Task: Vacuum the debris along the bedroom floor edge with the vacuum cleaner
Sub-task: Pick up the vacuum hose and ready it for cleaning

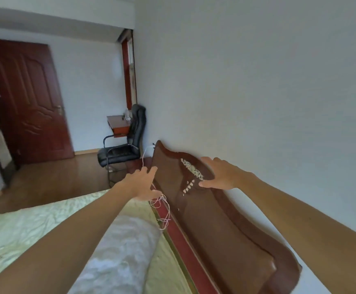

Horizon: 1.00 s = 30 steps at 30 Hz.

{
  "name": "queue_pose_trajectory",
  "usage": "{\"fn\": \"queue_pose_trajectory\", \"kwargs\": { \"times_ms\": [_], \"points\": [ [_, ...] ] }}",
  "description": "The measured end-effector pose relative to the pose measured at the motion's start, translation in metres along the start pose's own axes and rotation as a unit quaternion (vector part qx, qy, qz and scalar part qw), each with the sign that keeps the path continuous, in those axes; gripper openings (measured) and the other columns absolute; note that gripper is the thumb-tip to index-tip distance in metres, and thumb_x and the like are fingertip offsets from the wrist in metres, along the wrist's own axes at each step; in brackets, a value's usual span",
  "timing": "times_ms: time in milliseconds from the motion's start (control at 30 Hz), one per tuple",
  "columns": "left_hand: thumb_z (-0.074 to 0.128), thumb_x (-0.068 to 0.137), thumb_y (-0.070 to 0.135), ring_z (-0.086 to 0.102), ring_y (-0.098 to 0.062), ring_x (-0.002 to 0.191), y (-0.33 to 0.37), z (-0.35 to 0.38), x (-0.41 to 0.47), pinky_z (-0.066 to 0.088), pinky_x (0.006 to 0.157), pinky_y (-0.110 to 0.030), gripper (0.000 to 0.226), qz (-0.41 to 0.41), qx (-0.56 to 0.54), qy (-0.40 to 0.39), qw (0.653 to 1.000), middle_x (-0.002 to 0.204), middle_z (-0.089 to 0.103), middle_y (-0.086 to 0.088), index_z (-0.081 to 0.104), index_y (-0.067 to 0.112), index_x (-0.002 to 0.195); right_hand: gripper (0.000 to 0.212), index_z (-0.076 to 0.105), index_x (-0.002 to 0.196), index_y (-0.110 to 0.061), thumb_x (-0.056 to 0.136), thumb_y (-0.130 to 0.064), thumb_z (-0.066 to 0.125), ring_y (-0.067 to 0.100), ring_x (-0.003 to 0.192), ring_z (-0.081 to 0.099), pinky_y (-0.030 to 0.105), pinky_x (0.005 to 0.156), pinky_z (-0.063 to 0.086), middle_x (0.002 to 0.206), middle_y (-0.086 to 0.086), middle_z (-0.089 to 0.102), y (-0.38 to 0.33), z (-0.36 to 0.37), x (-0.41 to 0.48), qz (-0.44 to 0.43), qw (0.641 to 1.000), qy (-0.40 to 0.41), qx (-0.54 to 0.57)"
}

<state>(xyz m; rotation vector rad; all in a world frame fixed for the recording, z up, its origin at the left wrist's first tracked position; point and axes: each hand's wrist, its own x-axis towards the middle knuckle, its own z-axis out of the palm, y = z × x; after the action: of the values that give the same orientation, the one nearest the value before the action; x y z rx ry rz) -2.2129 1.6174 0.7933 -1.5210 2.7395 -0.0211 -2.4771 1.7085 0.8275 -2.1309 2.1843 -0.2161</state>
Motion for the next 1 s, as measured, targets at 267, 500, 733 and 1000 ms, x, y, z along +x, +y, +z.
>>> {"fn": "queue_pose_trajectory", "kwargs": {
  "times_ms": [267,500,733,1000],
  "points": [
    [0.054,0.091,0.062,0.042,-0.036,0.136,-0.068,0.013,-0.051,0.041,0.107,-0.054,0.09,-0.163,0.006,-0.017,0.986,0.152,0.035,-0.014,0.009,0.02,0.157,0.093,0.013,0.156,-0.029,0.085,-0.06,0.065,0.031,0.133,0.043,0.045,0.109,0.04,0.147,0.012,0.039,-0.054,0.028,0.077,-0.14,0.989,-0.051,0.016],
    [0.055,0.092,0.06,0.043,-0.036,0.136,-0.135,0.029,-0.179,0.039,0.109,-0.054,0.092,-0.324,0.027,-0.025,0.945,0.152,0.036,-0.016,0.006,0.017,0.158,0.093,0.012,0.155,-0.031,0.084,-0.061,0.064,0.028,0.127,0.046,0.042,0.102,0.043,0.142,0.009,0.041,-0.177,0.08,0.1,-0.288,0.951,-0.107,0.022],
    [0.057,0.09,0.062,0.045,-0.037,0.135,-0.175,0.032,-0.349,0.043,0.106,-0.054,0.094,-0.474,0.026,-0.023,0.88,0.151,0.038,-0.017,0.008,0.016,0.157,0.094,0.01,0.156,-0.03,0.085,-0.061,0.064,0.027,0.129,0.044,0.04,0.102,0.043,0.145,0.009,0.038,-0.315,0.106,0.055,-0.422,0.896,-0.138,0.018],
    [0.055,0.091,0.063,0.046,-0.037,0.134,-0.173,0.019,-0.518,0.045,0.103,-0.055,0.091,-0.568,0.039,-0.013,0.822,0.148,0.038,-0.015,0.011,0.017,0.156,0.096,0.009,0.157,-0.028,0.085,-0.061,0.063,0.026,0.139,0.036,0.041,0.108,0.037,0.154,0.009,0.031,-0.45,0.103,-0.028,-0.521,0.844,-0.128,0.007]
  ]
}}
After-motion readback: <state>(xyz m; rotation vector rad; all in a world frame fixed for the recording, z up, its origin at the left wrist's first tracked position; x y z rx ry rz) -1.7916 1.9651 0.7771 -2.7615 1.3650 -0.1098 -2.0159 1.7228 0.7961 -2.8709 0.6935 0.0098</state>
